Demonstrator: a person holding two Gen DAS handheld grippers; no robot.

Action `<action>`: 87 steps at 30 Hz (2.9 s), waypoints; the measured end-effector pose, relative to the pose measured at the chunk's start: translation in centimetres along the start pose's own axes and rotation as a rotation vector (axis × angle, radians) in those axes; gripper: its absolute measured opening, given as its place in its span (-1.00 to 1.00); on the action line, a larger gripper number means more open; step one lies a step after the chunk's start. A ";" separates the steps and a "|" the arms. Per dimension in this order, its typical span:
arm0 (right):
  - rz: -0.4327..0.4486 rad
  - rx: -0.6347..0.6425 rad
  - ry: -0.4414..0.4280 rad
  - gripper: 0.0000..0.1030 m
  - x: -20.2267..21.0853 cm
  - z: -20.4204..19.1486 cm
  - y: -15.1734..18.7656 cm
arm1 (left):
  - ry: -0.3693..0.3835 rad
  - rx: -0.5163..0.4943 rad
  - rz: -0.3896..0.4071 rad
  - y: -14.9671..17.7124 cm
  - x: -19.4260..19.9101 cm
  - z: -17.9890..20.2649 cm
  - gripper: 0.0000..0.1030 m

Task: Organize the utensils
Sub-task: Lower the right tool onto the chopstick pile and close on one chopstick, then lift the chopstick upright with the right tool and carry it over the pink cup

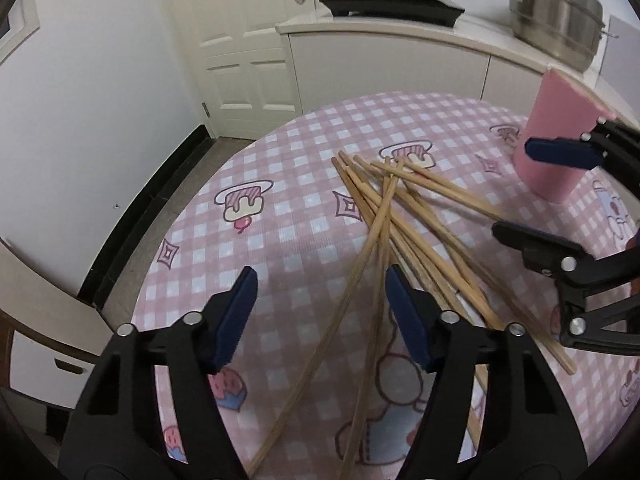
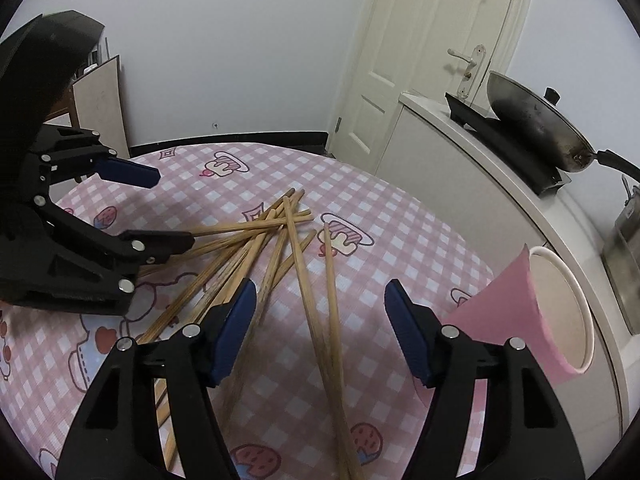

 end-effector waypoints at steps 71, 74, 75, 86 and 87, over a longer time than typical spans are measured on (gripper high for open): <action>0.253 -0.196 -0.079 -0.91 14.3 11.6 -10.3 | 0.138 -0.014 0.417 -14.4 16.2 10.8 -0.88; 0.276 -0.222 -0.065 -0.91 15.5 13.7 -10.9 | 0.175 -0.007 0.456 -16.2 16.9 12.1 -0.88; 0.285 -0.231 -0.059 -0.91 15.9 14.5 -11.1 | 0.189 -0.007 0.465 -16.6 17.2 12.6 -0.88; 0.318 -0.299 0.013 -0.91 17.1 20.1 -11.1 | 0.282 -0.001 0.548 -21.2 17.8 16.8 -0.88; 0.310 -0.303 0.018 -0.91 16.6 20.3 -10.7 | 0.285 -0.004 0.543 -21.3 17.3 17.2 -0.88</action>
Point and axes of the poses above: each gripper's, at about its wrist camera, not at the fingertips, and x roughly against the way its jaws point, z to its right, y to its underside, the point moved 10 cm from there along -x, roughly the way its jaws point, and after that the axes turned 13 degrees about y, right-handed, at the moved point
